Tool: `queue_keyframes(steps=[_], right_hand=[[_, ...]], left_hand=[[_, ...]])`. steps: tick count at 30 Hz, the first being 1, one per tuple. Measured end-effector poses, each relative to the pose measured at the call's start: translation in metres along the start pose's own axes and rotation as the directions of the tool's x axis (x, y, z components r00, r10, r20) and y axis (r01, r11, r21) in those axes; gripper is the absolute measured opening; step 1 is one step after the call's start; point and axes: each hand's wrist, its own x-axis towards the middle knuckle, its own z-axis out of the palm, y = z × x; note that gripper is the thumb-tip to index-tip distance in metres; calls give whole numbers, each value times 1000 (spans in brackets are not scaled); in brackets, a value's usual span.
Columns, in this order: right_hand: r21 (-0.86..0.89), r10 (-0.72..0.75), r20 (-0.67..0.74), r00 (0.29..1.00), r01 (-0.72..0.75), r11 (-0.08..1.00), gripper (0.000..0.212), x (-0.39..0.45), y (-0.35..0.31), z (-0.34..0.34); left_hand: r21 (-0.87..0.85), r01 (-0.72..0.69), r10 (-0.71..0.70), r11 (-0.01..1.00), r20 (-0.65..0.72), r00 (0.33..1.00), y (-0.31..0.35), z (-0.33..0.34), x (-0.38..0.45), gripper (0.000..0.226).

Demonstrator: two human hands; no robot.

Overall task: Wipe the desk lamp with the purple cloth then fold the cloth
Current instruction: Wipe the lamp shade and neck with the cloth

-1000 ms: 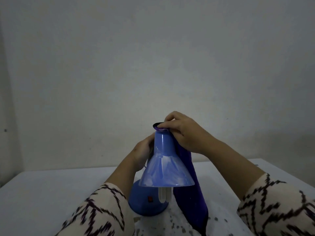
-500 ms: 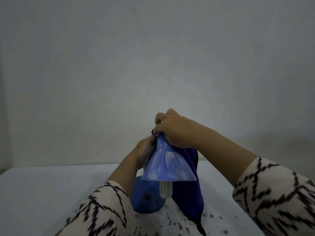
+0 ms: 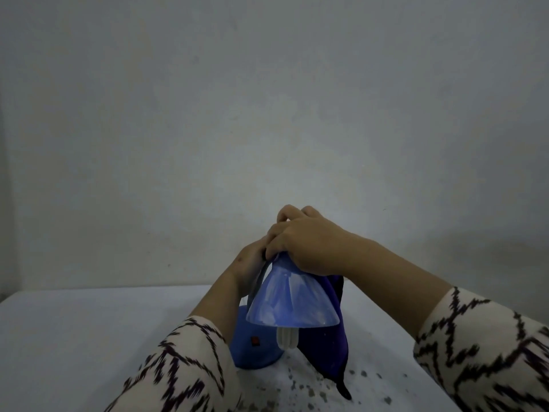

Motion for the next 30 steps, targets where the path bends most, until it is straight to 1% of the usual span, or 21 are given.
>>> queue_keyframes(steps=[3, 5, 11, 16, 20, 24, 30], right_hand=[[54, -20, 0, 1000, 20, 998, 36, -7, 3, 4], [99, -24, 0, 1000, 24, 995, 38, -12, 6, 7], [236, -28, -70, 997, 44, 971, 36, -28, 11, 14], [357, 9, -112, 994, 32, 933, 41, -37, 15, 17], [442, 36, -177, 984, 47, 896, 43, -42, 22, 23], [503, 82, -249, 965, 57, 862, 45, -45, 29, 35], [604, 175, -368, 913, 92, 792, 46, -47, 42, 55]], left_hand=[[111, -25, 29, 993, -35, 999, 2, 2, -2, 30], [138, -33, 37, 990, -26, 999, 3, 3, -2, 30], [94, -12, 11, 995, 14, 1000, 8, 4, -2, 30], [66, -11, 12, 998, -15, 1000, 6, 4, 0, 34], [72, -3, 4, 997, -22, 1000, 5, 3, 3, 37], [68, -5, 8, 998, -32, 999, 5, 2, 7, 37], [57, 9, -6, 998, -62, 998, 3, 1, 11, 35]])
